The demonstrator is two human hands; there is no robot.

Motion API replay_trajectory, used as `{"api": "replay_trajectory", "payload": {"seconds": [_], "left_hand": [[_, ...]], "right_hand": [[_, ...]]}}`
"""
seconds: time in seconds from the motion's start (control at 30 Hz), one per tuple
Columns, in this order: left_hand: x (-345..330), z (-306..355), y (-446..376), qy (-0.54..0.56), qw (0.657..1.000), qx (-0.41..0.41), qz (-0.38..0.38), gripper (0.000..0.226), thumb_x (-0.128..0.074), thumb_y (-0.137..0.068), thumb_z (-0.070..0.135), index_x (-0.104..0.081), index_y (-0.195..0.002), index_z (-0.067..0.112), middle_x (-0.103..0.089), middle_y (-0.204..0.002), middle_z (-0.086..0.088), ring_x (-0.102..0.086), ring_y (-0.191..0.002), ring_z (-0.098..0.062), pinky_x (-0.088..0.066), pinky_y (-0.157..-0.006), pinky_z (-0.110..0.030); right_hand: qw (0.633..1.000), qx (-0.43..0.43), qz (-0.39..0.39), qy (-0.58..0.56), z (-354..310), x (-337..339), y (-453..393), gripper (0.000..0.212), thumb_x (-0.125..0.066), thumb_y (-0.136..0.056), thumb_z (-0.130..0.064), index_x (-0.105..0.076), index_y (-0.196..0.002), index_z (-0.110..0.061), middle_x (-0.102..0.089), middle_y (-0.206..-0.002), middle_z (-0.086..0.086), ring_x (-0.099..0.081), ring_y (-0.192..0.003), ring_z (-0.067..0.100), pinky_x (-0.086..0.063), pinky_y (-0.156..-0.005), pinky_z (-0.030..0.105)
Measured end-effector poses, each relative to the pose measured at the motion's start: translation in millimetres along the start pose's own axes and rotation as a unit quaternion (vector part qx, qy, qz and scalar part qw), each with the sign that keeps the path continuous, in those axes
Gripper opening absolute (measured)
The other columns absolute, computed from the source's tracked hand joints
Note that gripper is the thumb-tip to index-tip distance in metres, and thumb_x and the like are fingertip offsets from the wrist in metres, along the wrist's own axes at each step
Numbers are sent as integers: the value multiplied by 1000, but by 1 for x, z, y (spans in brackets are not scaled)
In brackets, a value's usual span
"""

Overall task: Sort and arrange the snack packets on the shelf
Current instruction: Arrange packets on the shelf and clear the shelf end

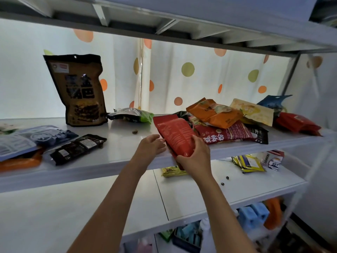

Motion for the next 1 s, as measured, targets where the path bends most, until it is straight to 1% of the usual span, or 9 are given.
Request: {"api": "replay_trajectory", "payload": {"seconds": [0.1,0.2,0.3,0.4,0.5,0.63,0.73,0.83,1.0], "left_hand": [[-2,-11,15,66,998,8,0,36,-59,-93,7,-48,-127,9,-65,-116,-11,-69,-99,-22,-57,-84,-29],[-3,-20,31,84,995,-32,38,36,-62,-92,7,-54,-127,7,-66,-116,-12,-67,-104,-24,-56,-89,-33],[-16,-30,50,77,996,-46,19,34,-67,-90,19,-59,-122,11,-70,-113,-7,-68,-103,-22,-57,-86,-34],[-38,-52,71,83,994,-38,-51,40,-71,-87,24,-62,-123,11,-70,-115,-4,-67,-107,-21,-55,-92,-37],[-54,-87,87,61,995,-3,-79,55,-82,-74,33,-63,-123,16,-70,-118,1,-65,-112,-17,-51,-99,-39],[-67,-126,107,5,994,34,-100,84,-85,-56,56,-55,-130,29,-67,-120,10,-63,-113,-9,-52,-94,-33],[-64,-143,116,-36,994,51,-87,53,-78,-76,45,-58,-123,28,-68,-113,14,-66,-102,-4,-54,-81,-24],[-56,-155,117,-60,995,54,-55,23,-71,-87,27,-62,-108,26,-68,-105,13,-67,-93,-4,-52,-71,-19],[-48,-176,118,-69,994,81,11,31,-75,-83,22,-61,-110,15,-68,-107,2,-68,-92,-12,-59,-77,-34]], "right_hand": [[998,-15,21,-52,7,2,23,99,-82,-64,-38,-26,-146,-37,-38,-139,-6,-36,-127,18,-47,-101,43],[989,-9,17,-149,11,4,46,99,-79,-62,-19,-29,-143,-45,-45,-129,-9,-50,-115,14,-59,-82,36],[969,-9,-36,-244,20,-3,66,88,-70,-65,1,-40,-135,-42,-59,-118,-5,-65,-95,14,-61,-62,31],[959,-36,-35,-279,41,-2,88,73,-66,-69,6,-49,-126,-37,-67,-103,-3,-68,-83,12,-57,-61,24],[948,-94,-32,-302,74,-5,109,63,-60,-62,-3,-58,-119,-29,-69,-94,0,-66,-78,11,-51,-62,19],[908,-179,-81,-369,124,-19,142,64,-47,-53,-1,-69,-111,-19,-71,-93,14,-66,-85,31,-56,-63,35],[864,-237,-128,-424,146,-25,164,53,-52,-68,-8,-66,-120,-14,-70,-113,20,-66,-105,40,-55,-86,56],[857,-274,-146,-413,159,-28,172,34,-54,-91,-29,-65,-121,-15,-70,-117,16,-67,-108,38,-50,-97,57],[880,-314,-133,-331,172,-26,172,27,-44,-103,-25,-68,-113,-18,-75,-106,13,-72,-96,35,-52,-94,57]]}}
Point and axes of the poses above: each hand's wrist, its own y-axis away from the middle knuckle, its own x-axis out of the back of the hand, z = x × y, the point moved 7 cm from there along -y, towards the middle knuckle
